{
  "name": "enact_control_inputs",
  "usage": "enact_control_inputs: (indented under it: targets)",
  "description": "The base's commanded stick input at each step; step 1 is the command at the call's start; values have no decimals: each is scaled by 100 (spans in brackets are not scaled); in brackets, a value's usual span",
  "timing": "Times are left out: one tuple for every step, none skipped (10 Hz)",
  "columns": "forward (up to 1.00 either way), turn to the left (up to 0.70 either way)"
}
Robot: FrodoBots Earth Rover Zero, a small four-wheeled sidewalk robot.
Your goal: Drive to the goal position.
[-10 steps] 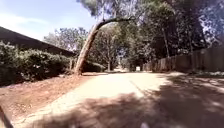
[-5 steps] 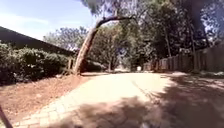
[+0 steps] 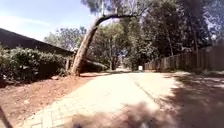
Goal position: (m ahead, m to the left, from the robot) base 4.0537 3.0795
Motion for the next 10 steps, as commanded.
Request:
enact_control_inputs:
  targets:
    - [70,-8]
    - [70,0]
    - [70,0]
    - [70,0]
    - [70,0]
    - [70,0]
    - [70,0]
    - [70,-11]
    - [70,-23]
    - [70,-35]
